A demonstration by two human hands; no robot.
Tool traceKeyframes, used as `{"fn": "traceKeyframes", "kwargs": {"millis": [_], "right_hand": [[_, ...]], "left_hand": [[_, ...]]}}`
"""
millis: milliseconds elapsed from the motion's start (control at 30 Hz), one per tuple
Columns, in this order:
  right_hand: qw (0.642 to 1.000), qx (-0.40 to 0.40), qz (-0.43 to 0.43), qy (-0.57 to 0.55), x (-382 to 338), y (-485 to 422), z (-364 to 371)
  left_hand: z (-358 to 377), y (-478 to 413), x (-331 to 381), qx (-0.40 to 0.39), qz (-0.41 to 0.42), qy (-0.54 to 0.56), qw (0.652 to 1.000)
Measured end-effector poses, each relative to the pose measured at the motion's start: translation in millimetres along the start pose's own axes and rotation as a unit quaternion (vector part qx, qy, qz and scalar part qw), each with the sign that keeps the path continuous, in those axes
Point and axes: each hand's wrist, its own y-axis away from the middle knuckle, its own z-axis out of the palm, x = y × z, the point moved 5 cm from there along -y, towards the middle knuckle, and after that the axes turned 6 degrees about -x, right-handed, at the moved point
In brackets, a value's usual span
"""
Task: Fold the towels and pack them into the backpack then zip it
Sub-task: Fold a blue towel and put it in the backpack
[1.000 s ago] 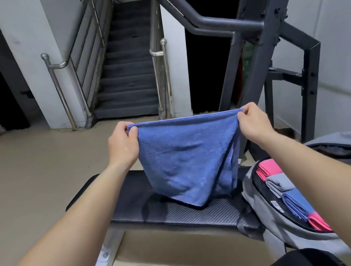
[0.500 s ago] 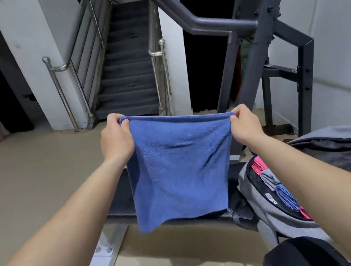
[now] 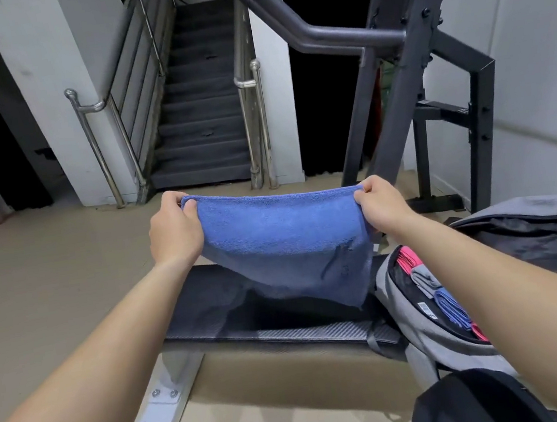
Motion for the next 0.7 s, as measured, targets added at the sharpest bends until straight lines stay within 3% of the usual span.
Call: {"fn": "traceKeyframes", "kwargs": {"millis": [267, 567, 700], "right_hand": [[0.999, 0.000, -0.020, 0.031, 5, -25, 13], [0.990, 0.009, 0.048, 0.132, 63, -72, 59], [0.995, 0.002, 0.079, 0.059, 85, -93, 82]], "left_hand": [[14, -16, -19, -0.011, -0.017, -0.037, 0.999], [94, -40, -84, -0.070, -0.055, -0.089, 0.992], [128, -53, -106, -0.085, -0.081, -0.003, 0.993]]}}
